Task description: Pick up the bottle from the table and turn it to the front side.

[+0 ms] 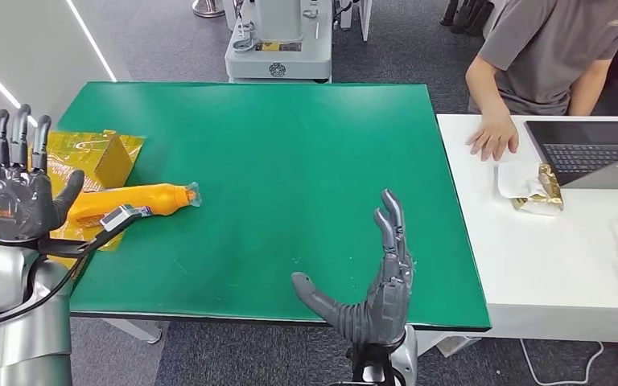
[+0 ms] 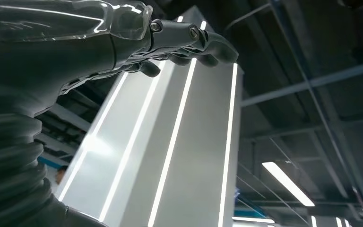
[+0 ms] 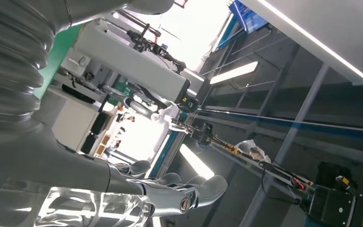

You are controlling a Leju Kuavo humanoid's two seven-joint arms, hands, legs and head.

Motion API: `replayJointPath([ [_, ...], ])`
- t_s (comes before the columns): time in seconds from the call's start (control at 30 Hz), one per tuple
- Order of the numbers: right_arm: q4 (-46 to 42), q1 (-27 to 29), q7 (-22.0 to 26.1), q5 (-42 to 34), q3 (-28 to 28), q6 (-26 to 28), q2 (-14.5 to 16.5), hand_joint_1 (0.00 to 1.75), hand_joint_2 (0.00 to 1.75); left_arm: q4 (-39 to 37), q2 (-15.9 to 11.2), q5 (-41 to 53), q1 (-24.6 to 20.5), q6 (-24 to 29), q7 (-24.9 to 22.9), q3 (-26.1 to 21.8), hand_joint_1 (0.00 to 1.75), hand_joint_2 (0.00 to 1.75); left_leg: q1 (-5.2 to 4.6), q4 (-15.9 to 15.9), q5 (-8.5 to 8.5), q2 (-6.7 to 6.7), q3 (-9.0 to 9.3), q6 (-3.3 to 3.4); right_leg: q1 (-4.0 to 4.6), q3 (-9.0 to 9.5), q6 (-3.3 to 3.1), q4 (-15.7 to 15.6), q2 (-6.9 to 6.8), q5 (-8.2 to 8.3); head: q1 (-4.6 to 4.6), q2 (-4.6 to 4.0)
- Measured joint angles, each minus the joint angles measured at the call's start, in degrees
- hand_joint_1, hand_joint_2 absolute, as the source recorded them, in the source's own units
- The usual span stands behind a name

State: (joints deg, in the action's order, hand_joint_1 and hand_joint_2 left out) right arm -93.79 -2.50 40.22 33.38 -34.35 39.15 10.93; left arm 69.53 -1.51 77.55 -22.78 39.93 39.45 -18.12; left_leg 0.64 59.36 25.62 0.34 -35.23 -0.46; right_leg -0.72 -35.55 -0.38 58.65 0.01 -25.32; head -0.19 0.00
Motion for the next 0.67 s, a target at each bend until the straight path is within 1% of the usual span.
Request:
replayJointPath([
  [0.13,0.0,0.0,0.0,0.0,0.0,0.0,0.0,0.00,1.75,2.8,1.8,-5.9,0.3,0.0,0.2,-0.2,0.00,1.75,0.00,0.0,0.00,0.00,0.01,0.00,0.00,0.01,-0.01,0.0,-0.01,0.00,-0.01,0.00],
  [0.27,0.1,-0.1,0.0,-0.1,-0.1,0.0,0.0,0.00,1.75,4.7,3.1,-14.5,0.4,0.0,0.2,1.7,0.00,1.75,0.00,0.0,0.00,-0.03,0.01,0.00,0.00,0.03,0.00,0.0,-0.04,0.00,0.01,0.00],
  [0.4,0.2,-0.1,0.0,-0.1,-0.3,0.0,0.0,0.00,1.75,5.7,3.9,-16.2,0.5,0.0,0.3,3.3,0.00,1.75,0.00,0.0,0.00,-0.01,0.01,0.00,0.00,0.04,0.00,0.0,-0.02,0.00,0.00,0.00],
  [0.47,0.3,-0.1,0.0,-0.1,-0.3,0.0,0.0,0.00,1.75,6.1,4.2,-18.6,0.6,0.0,0.4,4.3,0.00,1.75,0.00,0.0,0.00,-0.01,0.02,0.00,0.00,0.03,0.00,0.0,-0.02,0.00,-0.01,0.00],
  [0.53,0.3,-0.2,0.0,-0.2,-0.3,0.0,0.0,0.00,1.75,6.4,4.5,-27.5,0.6,0.0,0.5,6.9,0.00,1.75,0.00,0.0,0.00,-0.03,0.02,0.00,0.00,0.03,0.00,0.0,-0.04,0.00,0.00,0.00],
  [0.63,0.4,-0.2,0.0,-0.4,-0.4,0.0,0.0,0.00,1.75,6.4,4.8,-48.7,0.6,-0.2,0.7,14.8,0.00,1.75,-0.01,0.0,0.00,-0.08,0.01,0.01,0.00,0.04,0.00,0.0,-0.09,0.00,0.00,0.00],
  [0.67,0.4,-0.2,0.0,-0.5,-0.4,0.0,0.0,0.00,1.75,6.3,4.8,-52.3,0.6,-0.3,0.7,16.4,0.00,1.75,-0.01,0.0,0.00,-0.09,0.00,0.01,0.00,0.04,0.00,0.0,-0.10,0.00,0.00,0.00],
])
